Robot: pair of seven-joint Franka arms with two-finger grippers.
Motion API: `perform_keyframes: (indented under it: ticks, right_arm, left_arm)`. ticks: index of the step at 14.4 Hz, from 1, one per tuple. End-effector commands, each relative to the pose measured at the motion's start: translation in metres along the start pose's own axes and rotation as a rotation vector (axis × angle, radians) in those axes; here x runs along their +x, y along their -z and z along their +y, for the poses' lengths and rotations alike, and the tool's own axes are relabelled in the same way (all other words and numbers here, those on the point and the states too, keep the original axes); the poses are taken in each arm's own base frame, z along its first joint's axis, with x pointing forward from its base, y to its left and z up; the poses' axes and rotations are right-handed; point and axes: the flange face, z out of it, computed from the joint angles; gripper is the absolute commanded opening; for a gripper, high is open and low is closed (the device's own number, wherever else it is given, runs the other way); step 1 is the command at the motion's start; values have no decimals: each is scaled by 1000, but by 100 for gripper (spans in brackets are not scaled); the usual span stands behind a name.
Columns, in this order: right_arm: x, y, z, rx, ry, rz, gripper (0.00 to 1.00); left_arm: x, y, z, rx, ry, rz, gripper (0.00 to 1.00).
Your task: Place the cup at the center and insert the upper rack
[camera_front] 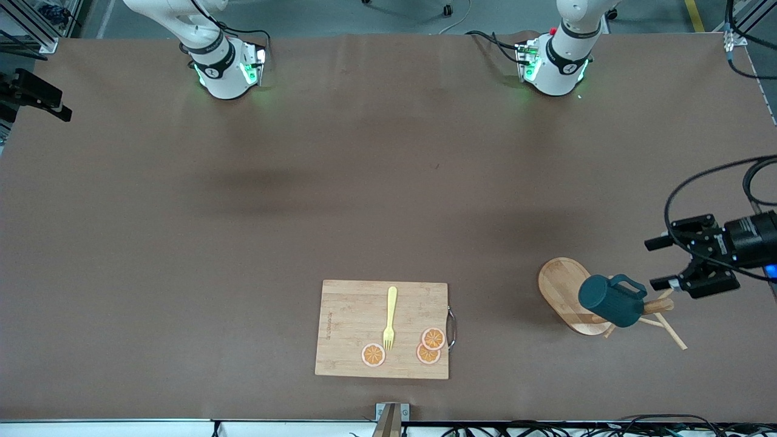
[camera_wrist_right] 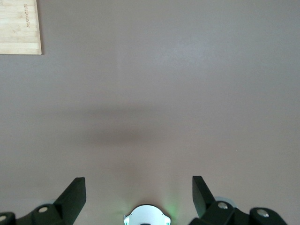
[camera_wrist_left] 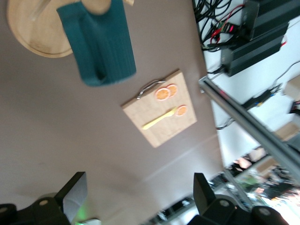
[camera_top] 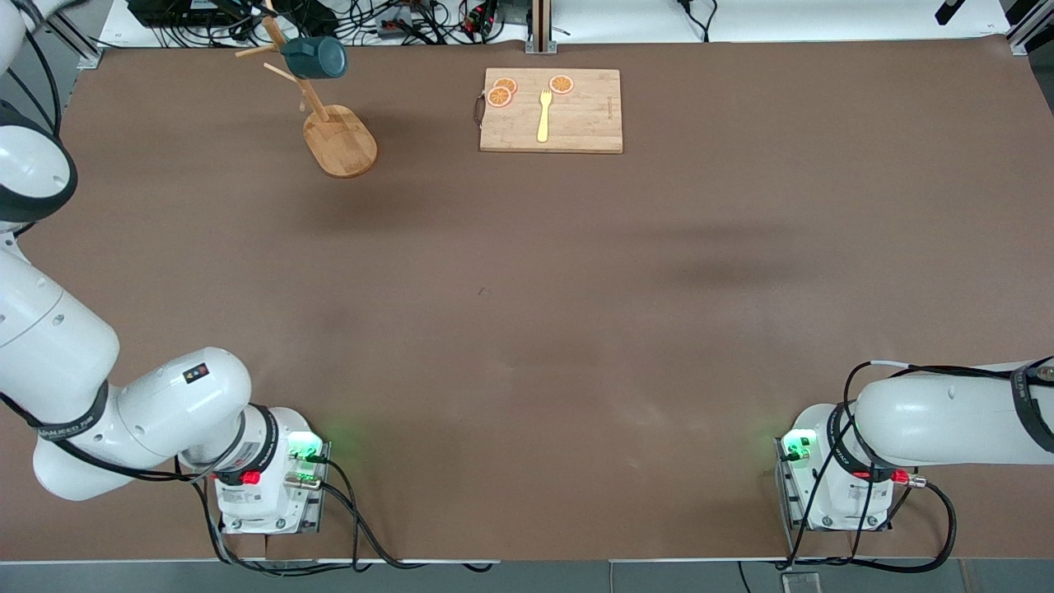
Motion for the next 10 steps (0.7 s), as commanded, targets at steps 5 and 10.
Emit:
perform_keyframes:
  ticks: [5,10]
  right_arm:
    - [-9,2,1,10,-16,11,100]
    - [-8,2,1,10,-16,8,100]
  left_arm:
    - [-139,-15,15,445,-317,282,100]
    - [-157,11,0,585,-610,238,100]
